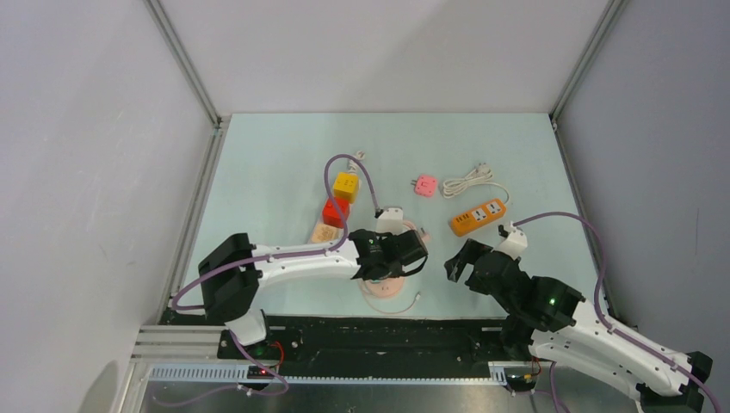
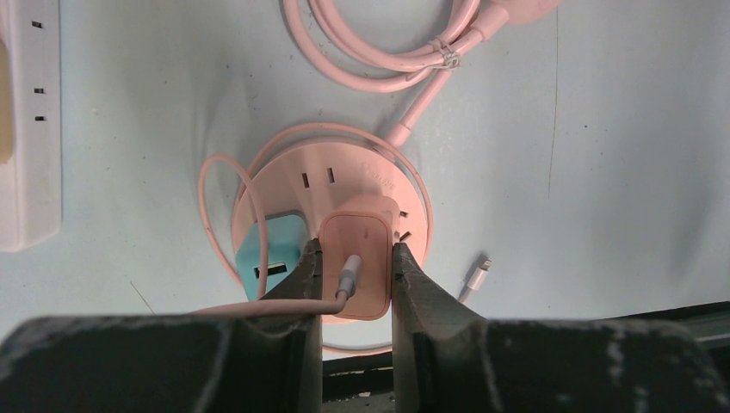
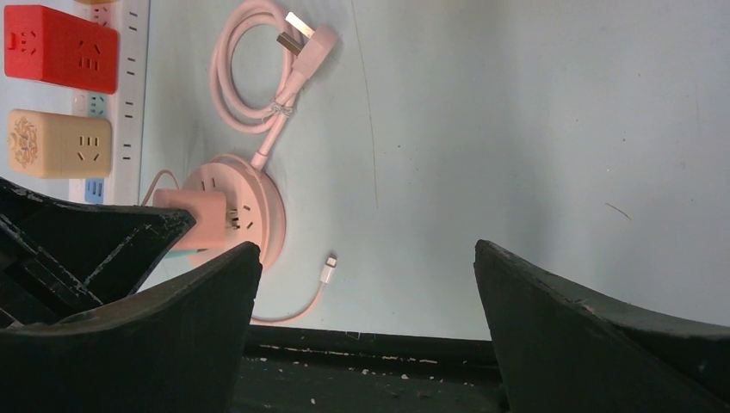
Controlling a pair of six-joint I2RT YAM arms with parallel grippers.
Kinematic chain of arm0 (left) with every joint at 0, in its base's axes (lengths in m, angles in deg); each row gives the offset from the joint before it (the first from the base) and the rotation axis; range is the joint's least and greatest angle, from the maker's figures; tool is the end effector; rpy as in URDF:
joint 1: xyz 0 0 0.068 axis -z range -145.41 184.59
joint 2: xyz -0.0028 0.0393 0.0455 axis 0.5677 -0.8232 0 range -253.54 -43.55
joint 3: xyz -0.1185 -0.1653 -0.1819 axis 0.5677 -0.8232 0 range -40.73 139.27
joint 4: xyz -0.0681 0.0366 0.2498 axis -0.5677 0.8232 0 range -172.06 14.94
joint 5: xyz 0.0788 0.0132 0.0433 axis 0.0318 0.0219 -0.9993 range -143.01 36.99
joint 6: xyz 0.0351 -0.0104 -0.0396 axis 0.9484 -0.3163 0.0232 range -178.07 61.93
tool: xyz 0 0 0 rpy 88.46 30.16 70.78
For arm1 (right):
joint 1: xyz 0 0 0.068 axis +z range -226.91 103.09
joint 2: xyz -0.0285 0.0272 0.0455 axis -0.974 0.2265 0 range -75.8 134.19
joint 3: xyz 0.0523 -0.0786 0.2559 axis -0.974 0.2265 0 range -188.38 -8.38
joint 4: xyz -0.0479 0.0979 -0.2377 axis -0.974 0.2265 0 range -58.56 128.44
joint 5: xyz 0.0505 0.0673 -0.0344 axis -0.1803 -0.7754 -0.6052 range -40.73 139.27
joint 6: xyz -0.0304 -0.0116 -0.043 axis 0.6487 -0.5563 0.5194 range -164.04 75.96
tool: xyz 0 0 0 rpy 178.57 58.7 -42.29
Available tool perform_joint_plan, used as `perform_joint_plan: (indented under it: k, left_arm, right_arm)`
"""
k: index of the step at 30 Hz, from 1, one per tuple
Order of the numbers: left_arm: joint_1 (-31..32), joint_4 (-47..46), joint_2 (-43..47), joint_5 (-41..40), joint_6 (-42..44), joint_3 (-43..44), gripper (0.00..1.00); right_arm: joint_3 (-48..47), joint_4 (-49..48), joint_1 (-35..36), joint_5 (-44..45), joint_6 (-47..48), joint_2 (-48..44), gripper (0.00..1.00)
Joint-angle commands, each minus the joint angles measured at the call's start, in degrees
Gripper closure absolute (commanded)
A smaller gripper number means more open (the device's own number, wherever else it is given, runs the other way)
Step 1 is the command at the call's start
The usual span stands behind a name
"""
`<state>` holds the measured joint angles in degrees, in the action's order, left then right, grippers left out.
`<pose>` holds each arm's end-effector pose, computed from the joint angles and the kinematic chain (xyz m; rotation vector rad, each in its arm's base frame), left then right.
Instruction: Insert the plug
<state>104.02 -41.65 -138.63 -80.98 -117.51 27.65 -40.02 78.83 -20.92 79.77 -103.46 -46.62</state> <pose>0.1318 -0.3034 0.2228 0.0930 2.5303 -0.1899 0.0742 0.0777 0.2387 0.3219 2.2428 0.4615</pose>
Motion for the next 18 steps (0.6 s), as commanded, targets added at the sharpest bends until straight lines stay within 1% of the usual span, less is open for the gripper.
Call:
perform_joint_plan:
  k: [1,8,18]
  left_arm:
    - [0.19,0.82,-0.78,0.90,0.96,2.65,1.00]
    - [0.18,3.56,-1.88,1.63,0.50,2.53,1.00]
    - [0.19,7.39,-3.27,0.74,-8.40,1.76,1.00]
  right_arm:
    - [0.55,-1.15,-0.44,0.26,0.57,-0.69,0.02]
    - [1.98,-2.57,-1.02,-0.05,0.62,-1.32,0.03]
    - [3.15,-3.63,-1.39,0.48,1.09,-1.29,0.03]
